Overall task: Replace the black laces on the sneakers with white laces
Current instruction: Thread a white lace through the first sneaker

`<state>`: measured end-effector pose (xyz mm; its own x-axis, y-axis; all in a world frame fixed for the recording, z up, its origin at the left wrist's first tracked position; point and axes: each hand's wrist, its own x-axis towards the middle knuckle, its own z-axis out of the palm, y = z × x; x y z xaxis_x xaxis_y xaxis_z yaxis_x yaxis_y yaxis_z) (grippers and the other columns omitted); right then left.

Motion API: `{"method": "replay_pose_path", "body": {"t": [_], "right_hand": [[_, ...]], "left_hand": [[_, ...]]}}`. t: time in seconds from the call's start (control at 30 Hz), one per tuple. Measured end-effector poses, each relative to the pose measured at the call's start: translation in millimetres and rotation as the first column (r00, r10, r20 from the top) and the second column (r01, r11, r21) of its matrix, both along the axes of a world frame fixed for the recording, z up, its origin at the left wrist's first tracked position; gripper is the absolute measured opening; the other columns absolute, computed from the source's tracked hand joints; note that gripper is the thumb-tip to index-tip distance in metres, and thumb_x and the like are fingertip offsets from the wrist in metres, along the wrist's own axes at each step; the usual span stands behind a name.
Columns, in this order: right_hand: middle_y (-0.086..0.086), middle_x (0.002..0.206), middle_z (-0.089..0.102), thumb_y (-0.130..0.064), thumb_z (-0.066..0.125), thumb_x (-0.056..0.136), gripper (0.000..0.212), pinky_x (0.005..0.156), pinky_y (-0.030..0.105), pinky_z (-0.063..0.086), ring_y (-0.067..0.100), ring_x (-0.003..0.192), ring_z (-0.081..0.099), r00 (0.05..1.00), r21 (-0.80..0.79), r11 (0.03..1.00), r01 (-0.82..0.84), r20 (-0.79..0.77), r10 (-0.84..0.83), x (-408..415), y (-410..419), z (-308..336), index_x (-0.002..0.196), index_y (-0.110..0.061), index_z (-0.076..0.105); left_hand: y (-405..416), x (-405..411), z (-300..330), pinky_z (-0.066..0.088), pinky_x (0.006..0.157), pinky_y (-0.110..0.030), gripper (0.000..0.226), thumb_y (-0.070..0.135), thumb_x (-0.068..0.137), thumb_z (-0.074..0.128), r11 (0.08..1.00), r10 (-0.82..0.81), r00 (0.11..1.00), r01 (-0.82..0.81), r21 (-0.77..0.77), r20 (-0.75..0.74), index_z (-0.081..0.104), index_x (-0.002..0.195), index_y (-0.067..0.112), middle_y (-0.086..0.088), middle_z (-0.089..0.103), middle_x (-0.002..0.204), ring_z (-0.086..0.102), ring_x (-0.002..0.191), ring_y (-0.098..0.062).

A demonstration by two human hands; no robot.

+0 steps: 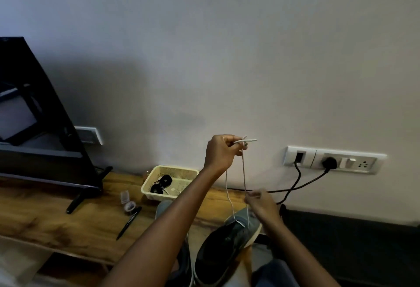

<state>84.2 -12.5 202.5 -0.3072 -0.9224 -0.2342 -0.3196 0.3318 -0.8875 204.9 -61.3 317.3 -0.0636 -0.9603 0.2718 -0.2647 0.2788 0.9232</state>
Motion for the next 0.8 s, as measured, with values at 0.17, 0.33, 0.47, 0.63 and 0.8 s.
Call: {"method": "replay_pose_path", "body": {"t": [0.17, 0.33, 0.47, 0.63, 0.8], "right_hand": [[0.011, 0.114, 0.053, -0.027, 0.076, 0.079, 0.056, 0.09, 0.039, 0.048, 0.029, 0.11, 0.055, 0.985, 0.177, 0.98, -0.094, -0.123, 0.117, 41, 3, -86, 0.119, -0.009, 0.04], [0.016, 0.127, 0.054, -0.019, 0.065, 0.085, 0.054, 0.093, 0.037, 0.045, 0.034, 0.116, 0.055, 0.97, 0.204, 0.977, 0.067, -0.244, -0.016, 51, 4, -115, 0.133, -0.008, 0.043], [0.012, 0.122, 0.054, -0.02, 0.044, 0.091, 0.046, 0.091, 0.038, 0.048, 0.028, 0.099, 0.057, 0.967, 0.199, 0.979, 0.031, -0.253, 0.02, 43, -7, -151, 0.136, -0.016, 0.044], [0.018, 0.134, 0.044, -0.022, 0.041, 0.098, 0.045, 0.101, 0.04, 0.041, 0.032, 0.121, 0.047, 0.923, 0.244, 0.97, 0.011, -0.376, 0.084, 58, -1, -131, 0.141, -0.008, 0.035], [0.011, 0.129, 0.052, -0.053, 0.043, 0.095, 0.049, 0.098, 0.04, 0.041, 0.028, 0.12, 0.05, 0.917, 0.172, 0.985, -0.023, -0.389, 0.089, 56, -16, -123, 0.128, -0.018, 0.048]], "left_hand": [[-8, 0, 4, 0.059, 0.077, -0.041, 0.012, 0.023, 0.087, 0.069, 0.999, 0.037, 0.997, -0.037, -0.009, 0.067, 0.071, 0.078, 0.029, 0.011, 0.073, 0.076, 0.071, 0.069, -0.009], [-13, 0, 9, 0.059, 0.077, -0.043, 0.011, 0.023, 0.088, 0.068, 0.998, 0.062, 0.998, -0.061, -0.023, 0.031, 0.073, 0.079, 0.027, 0.009, 0.074, 0.077, 0.071, 0.072, -0.009], [-19, 1, 14, 0.058, 0.078, -0.044, 0.018, 0.021, 0.088, 0.067, 0.997, 0.071, 0.997, -0.071, -0.024, -0.022, 0.07, 0.075, 0.032, 0.008, 0.074, 0.077, 0.071, 0.074, -0.011], [-20, 1, 12, 0.058, 0.082, -0.041, 0.01, 0.017, 0.089, 0.066, 0.996, 0.088, 0.974, -0.079, 0.049, -0.211, 0.07, 0.082, 0.022, 0.001, 0.075, 0.081, 0.072, 0.078, -0.014], [-23, 2, 8, 0.058, 0.082, -0.038, 0.012, 0.015, 0.09, 0.066, 0.993, 0.106, 0.949, -0.086, 0.081, -0.296, 0.069, 0.081, 0.023, 0.001, 0.075, 0.083, 0.072, 0.079, -0.015]]}}
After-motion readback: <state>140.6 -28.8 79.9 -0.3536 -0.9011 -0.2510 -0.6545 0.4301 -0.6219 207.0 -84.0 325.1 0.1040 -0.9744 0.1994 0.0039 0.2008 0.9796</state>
